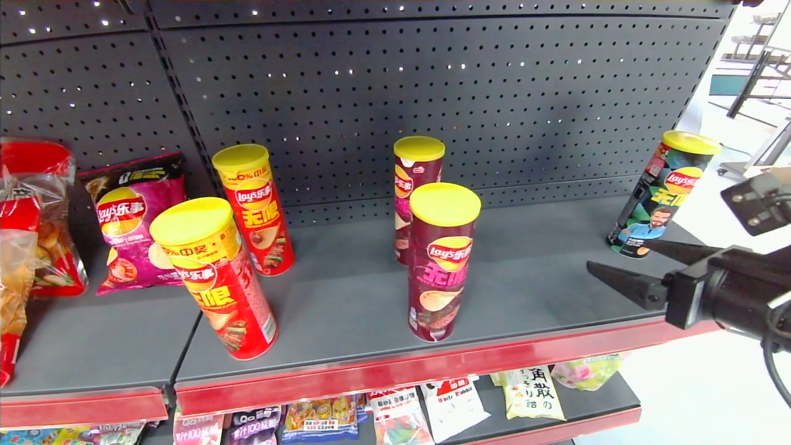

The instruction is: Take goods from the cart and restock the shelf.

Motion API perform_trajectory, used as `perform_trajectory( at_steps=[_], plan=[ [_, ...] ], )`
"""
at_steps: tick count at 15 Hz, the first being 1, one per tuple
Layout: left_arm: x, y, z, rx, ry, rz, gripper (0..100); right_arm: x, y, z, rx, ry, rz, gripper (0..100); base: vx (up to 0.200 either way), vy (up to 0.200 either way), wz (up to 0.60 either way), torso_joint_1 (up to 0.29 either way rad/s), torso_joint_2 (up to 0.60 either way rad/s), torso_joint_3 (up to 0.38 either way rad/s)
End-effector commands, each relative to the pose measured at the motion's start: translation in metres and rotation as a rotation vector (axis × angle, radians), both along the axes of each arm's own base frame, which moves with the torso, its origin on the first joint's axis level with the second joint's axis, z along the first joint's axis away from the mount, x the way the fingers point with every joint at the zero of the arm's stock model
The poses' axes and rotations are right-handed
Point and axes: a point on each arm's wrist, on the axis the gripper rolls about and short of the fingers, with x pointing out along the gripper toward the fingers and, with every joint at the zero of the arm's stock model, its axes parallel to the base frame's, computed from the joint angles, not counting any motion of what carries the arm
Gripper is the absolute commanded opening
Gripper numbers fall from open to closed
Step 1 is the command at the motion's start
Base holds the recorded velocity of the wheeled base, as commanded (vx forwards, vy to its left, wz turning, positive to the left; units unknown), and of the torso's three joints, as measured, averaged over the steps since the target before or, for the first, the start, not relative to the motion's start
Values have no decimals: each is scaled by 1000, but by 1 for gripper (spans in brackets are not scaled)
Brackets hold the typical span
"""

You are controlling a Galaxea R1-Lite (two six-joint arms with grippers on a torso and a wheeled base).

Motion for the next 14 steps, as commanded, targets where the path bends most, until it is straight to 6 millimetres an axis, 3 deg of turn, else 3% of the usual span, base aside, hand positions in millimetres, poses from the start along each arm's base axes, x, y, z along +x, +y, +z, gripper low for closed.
perform_trajectory(
  at_steps=[1,5,7,10,14],
  plan=[
    [0,-1,0,34,4,-32,100,15,9,-15,-21,74,21,100,0,0,0,0,0,0],
    [0,-1,0,49,9,-33,100,11,10,-19,-27,84,31,100,0,0,0,0,0,0],
    [0,-3,-4,93,45,-153,100,11,9,-22,-32,93,29,100,0,0,0,0,0,0],
    [0,-3,-4,87,53,-153,100,10,9,-29,-43,123,31,100,0,0,0,0,0,0],
    [0,-3,-5,78,53,-136,100,28,17,-41,-66,180,28,100,0,0,0,0,0,0]
  ],
)
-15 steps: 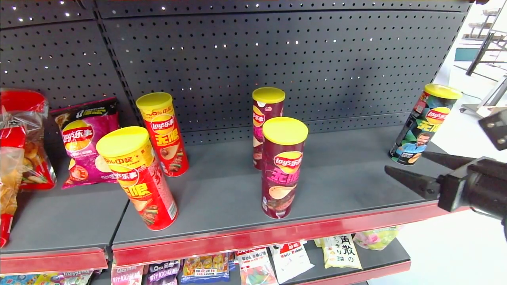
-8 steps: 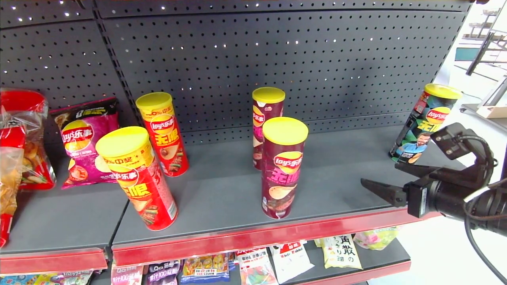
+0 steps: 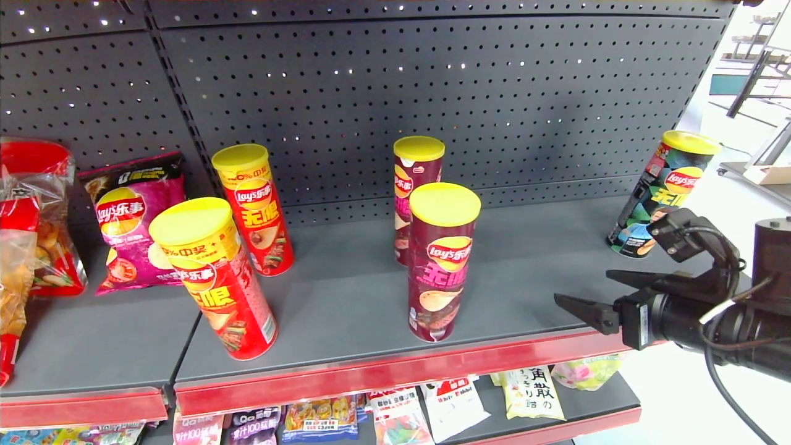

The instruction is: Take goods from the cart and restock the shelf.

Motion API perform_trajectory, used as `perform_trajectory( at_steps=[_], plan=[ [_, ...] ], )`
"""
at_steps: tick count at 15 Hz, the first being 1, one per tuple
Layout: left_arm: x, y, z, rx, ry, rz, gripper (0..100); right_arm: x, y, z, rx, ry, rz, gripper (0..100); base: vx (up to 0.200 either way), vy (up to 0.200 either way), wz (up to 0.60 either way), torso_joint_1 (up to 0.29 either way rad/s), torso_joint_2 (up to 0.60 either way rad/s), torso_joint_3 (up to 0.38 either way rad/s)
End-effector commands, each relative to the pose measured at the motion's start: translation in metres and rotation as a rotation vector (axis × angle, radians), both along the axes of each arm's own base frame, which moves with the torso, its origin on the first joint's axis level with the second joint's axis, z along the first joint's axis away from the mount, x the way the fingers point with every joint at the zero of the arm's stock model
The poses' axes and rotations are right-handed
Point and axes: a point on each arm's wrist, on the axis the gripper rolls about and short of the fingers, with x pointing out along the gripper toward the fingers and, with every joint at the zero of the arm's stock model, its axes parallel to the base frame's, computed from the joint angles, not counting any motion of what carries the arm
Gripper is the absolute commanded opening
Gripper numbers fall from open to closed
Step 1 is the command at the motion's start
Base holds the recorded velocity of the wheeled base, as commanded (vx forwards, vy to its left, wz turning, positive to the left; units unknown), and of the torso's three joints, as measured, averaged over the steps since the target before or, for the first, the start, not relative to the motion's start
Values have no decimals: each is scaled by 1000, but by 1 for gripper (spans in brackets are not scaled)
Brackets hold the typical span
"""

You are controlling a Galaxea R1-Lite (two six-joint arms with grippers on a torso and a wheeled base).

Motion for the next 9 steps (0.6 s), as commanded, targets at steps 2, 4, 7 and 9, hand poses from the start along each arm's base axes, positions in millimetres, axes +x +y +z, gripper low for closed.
perform_trajectory(
  at_steps=[2,4,7,9],
  plan=[
    [0,0,0,0,1,2,100,18,22,-7,-20,15,42,100,0,0,0,0,0,0],
    [0,0,0,0,0,1,100,29,42,-14,-39,6,57,100,0,0,0,0,0,0],
    [0,0,0,-2,1,2,100,40,61,-19,-52,1,77,100,0,0,0,0,0,0],
    [0,0,0,-2,1,2,100,46,71,-21,-55,1,91,100,0,0,0,0,0,0]
  ],
)
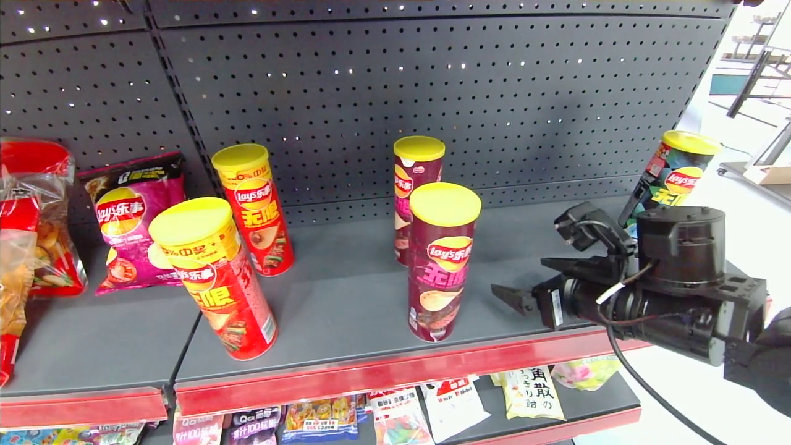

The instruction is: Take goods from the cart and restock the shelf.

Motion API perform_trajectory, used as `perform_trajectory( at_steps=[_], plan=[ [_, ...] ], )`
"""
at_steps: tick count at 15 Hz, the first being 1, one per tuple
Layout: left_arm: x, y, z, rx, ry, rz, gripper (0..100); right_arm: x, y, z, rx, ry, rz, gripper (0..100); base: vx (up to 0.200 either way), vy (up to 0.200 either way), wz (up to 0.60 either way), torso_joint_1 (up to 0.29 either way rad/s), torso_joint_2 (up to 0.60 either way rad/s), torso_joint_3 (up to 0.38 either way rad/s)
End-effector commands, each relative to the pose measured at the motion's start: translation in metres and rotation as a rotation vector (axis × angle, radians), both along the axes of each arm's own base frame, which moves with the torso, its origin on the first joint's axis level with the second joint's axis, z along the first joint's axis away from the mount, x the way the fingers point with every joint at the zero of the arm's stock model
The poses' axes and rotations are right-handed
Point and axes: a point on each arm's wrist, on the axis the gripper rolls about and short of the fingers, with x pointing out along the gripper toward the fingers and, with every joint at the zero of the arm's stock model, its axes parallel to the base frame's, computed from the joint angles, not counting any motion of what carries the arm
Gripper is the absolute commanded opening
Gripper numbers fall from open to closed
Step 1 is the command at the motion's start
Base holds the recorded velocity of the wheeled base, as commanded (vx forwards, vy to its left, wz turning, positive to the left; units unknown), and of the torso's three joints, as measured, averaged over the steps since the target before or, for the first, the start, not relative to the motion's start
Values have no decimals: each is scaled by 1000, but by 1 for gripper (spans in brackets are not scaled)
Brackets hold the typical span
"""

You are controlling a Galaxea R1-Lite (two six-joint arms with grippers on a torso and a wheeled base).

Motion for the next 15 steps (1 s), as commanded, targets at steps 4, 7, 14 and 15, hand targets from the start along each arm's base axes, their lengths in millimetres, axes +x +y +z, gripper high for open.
perform_trajectory(
  at_steps=[4,7,14,15],
  plan=[
    [0,0,0,0,2,1,100,8,19,-14,-28,36,29,100,0,0,0,0,0,0],
    [0,0,0,0,1,1,100,10,22,-16,-32,40,36,100,0,0,0,0,0,0],
    [0,0,0,-2,-1,1,100,14,35,-18,-32,41,67,100,0,0,0,0,0,0],
    [0,0,0,-2,1,1,100,14,36,-19,-32,41,70,100,0,0,0,0,0,0]
  ],
)
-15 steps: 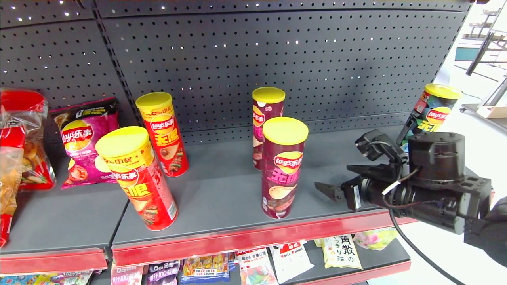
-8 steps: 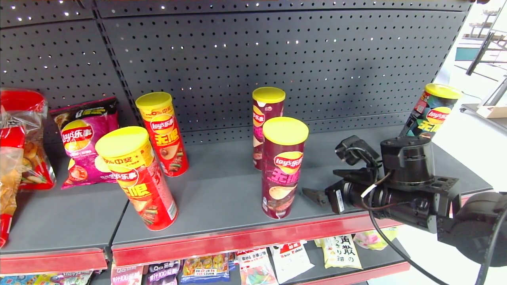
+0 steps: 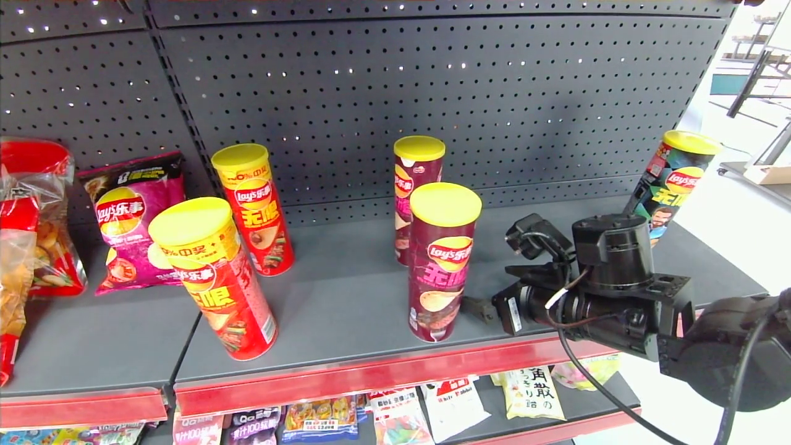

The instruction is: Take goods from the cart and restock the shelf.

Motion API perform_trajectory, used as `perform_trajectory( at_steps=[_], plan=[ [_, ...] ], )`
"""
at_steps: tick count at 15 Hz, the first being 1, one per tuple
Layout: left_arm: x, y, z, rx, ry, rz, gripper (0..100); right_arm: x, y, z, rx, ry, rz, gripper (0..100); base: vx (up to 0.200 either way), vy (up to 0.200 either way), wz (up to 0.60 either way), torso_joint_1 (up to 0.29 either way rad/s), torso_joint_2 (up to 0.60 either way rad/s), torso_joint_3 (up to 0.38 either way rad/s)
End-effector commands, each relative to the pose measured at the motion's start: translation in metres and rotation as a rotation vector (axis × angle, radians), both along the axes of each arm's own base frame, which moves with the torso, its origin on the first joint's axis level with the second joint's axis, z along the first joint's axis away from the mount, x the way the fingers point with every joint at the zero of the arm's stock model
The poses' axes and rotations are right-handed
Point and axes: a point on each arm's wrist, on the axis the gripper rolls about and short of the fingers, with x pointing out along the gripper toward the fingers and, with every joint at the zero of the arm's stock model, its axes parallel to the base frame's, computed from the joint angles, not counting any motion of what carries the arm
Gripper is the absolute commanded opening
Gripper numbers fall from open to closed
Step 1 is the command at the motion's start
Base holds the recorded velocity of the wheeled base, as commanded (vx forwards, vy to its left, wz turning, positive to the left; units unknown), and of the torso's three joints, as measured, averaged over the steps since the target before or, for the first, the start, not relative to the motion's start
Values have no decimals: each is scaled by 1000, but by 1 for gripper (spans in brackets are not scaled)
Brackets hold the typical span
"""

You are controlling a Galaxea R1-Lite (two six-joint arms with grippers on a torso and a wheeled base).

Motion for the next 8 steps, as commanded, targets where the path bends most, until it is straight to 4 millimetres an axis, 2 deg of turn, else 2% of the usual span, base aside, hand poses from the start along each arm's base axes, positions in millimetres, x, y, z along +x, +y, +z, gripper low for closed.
perform_trajectory(
  at_steps=[1,8],
  plan=[
    [0,0,0,0,0,1,100,0,4,-1,-1,0,12,100,0,0,0,0,0,0],
    [0,0,0,0,1,1,100,0,13,1,4,-8,34,100,0,0,0,0,0,0]
  ],
)
